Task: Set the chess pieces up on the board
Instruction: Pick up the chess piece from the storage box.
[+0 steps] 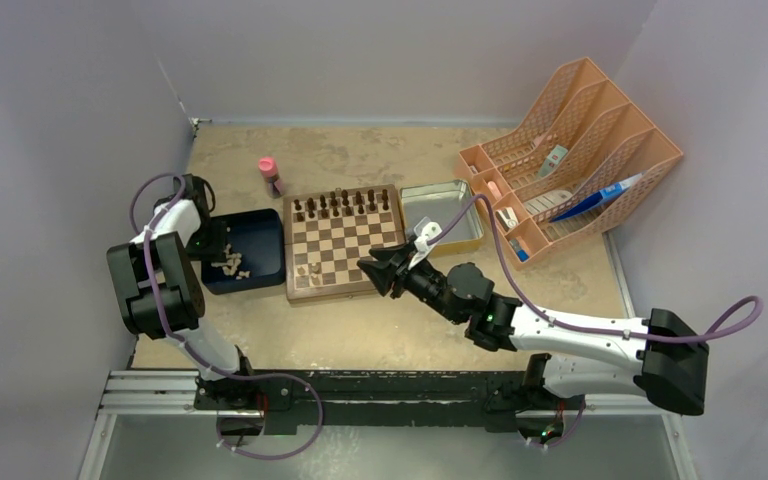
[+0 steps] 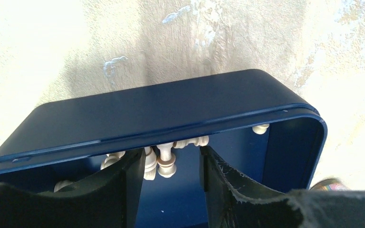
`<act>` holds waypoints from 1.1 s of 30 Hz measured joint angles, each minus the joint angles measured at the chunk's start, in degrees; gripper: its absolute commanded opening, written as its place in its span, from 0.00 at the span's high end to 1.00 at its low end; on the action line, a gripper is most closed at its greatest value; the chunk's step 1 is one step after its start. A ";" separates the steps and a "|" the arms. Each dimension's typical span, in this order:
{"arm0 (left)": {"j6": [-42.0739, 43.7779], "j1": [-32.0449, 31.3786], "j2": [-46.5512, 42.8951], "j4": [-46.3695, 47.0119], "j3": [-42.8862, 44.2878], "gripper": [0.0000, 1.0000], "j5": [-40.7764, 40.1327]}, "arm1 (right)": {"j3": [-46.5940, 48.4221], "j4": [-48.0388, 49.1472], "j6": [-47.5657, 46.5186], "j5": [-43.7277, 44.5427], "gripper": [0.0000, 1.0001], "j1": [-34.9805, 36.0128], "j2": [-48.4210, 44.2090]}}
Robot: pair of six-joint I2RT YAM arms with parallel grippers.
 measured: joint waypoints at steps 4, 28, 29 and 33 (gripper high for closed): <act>1.29 0.02 0.00 1.31 0.00 0.55 0.90 | 0.00 -0.02 -0.02 0.00 0.60 0.00 -0.20; 5.29 -1.51 1.92 4.44 -0.15 0.66 5.29 | 0.00 -0.02 -0.02 0.02 0.60 0.00 -0.20; 5.29 -1.51 2.25 4.22 -0.15 0.67 5.29 | 0.00 -0.02 -0.02 0.02 0.60 0.00 -0.20; 5.22 -1.51 3.30 3.41 -0.07 0.72 5.73 | 0.00 -0.02 -0.02 0.02 0.60 0.00 -0.20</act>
